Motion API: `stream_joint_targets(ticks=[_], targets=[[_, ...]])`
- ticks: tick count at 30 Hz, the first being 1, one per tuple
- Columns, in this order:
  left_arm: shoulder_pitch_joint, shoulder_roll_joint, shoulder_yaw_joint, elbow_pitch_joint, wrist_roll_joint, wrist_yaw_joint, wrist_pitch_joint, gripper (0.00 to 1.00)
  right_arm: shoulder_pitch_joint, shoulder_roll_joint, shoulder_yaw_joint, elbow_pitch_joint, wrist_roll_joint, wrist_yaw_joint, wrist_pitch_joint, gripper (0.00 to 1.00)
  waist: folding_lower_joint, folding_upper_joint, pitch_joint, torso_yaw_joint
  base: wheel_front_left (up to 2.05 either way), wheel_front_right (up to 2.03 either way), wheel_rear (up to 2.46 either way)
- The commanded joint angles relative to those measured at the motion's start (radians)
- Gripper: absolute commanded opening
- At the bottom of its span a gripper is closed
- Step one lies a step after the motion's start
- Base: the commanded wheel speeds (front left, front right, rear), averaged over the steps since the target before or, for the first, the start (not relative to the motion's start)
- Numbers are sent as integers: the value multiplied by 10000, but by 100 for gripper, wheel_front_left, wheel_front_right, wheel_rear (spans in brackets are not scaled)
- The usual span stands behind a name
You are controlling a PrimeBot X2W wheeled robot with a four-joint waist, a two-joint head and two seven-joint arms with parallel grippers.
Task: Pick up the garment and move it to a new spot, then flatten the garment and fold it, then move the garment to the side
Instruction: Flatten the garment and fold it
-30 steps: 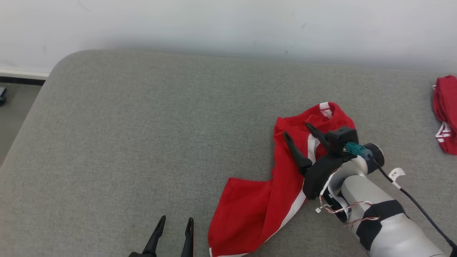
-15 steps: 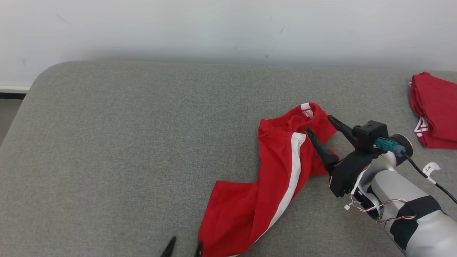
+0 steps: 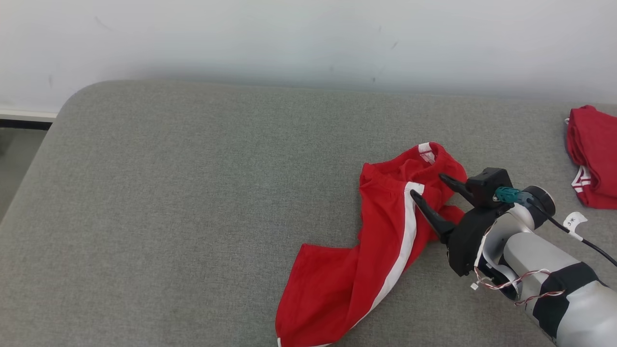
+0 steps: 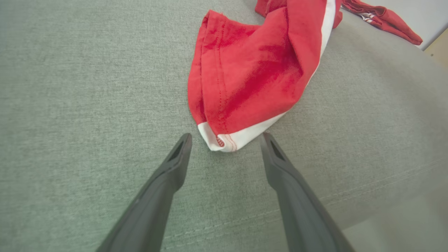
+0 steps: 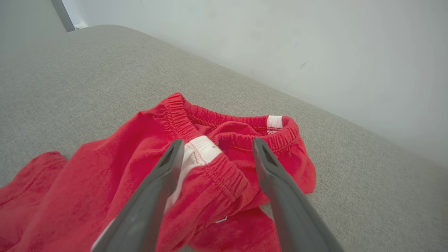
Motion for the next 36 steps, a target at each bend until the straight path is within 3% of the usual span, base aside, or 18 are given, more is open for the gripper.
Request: stream_joint_targets(ticks=[1,13,14,15,16,17,18,27,36], targets=[[-121,-1,-113,76,-114,-4,-29,100,-90,-64,154,13,130,-29,51,100,0,0,9,35,0,0,0],[-908,7,-695,549,-554,-5,-29,100,-831,-190,1192,252,561,-29,421,100,0,0,334,284,0,0,0],[-997,-1,-761,648,-618,-9,-29,98,-876,-170,1307,272,626,-29,504,76,0,0,358,309,0,0,0],[-1086,1,-815,740,-703,-11,-29,82,-927,-156,1425,293,683,-29,561,37,0,0,370,328,0,0,0],[-1172,2,-847,792,-803,-14,-29,32,-1003,-153,1504,314,719,-29,558,0,0,0,379,339,0,0,0],[-1245,-2,-837,795,-908,-9,-30,4,-1056,-147,1584,327,777,-29,521,0,0,0,381,345,0,0,0],[-1273,4,-810,806,-975,20,-29,0,-1073,-142,1641,353,828,-29,475,0,0,0,376,343,0,0,0],[-993,7,-234,401,-1305,240,-29,0,-541,-417,1651,157,1317,-29,-769,0,0,0,30,268,0,0,0],[-436,5,1164,-559,-739,374,-29,0,1105,-1051,337,-1165,1289,-29,-1317,0,0,0,-151,-130,0,0,0]])
